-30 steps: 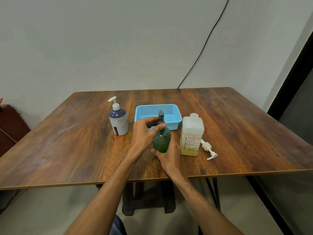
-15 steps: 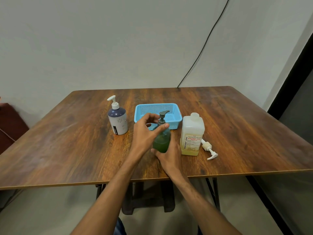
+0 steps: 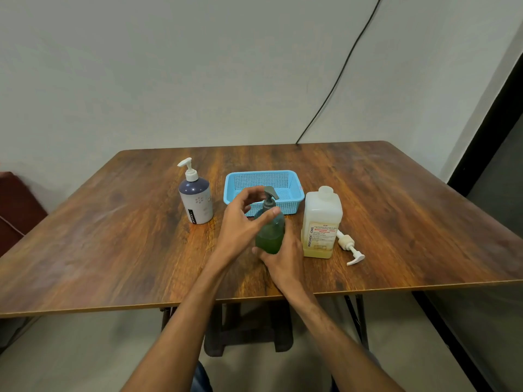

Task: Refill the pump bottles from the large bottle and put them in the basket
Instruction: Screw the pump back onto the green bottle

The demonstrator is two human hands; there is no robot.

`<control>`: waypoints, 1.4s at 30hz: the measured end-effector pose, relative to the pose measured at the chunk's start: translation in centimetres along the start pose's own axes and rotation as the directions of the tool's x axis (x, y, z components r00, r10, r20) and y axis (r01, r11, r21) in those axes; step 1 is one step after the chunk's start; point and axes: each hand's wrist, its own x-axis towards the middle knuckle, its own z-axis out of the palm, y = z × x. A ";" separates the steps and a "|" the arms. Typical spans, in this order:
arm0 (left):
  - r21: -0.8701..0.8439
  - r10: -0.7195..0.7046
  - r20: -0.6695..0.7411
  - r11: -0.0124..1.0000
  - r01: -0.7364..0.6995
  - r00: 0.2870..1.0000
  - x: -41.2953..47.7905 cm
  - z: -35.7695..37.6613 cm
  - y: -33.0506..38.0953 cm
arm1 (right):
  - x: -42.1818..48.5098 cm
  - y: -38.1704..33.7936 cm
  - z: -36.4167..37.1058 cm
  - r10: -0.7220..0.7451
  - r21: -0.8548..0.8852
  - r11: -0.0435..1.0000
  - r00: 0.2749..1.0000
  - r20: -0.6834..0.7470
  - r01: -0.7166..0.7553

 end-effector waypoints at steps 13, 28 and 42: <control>-0.196 -0.045 -0.040 0.980 0.036 0.998 -1.3 0.7 0.2 | 0.1 -0.1 -0.1 -0.012 0.017 1.000 1.000 0.010 0.012; -0.156 0.003 -0.157 0.987 -0.028 0.988 -1.5 1.5 -0.8 | 0.1 0.0 -0.3 -0.033 0.018 0.999 0.999 0.006 0.033; -0.082 0.049 -0.184 0.994 -0.066 0.982 -1.4 2.4 -1.2 | 0.0 -0.2 -0.4 -0.048 0.036 0.998 0.999 0.013 0.047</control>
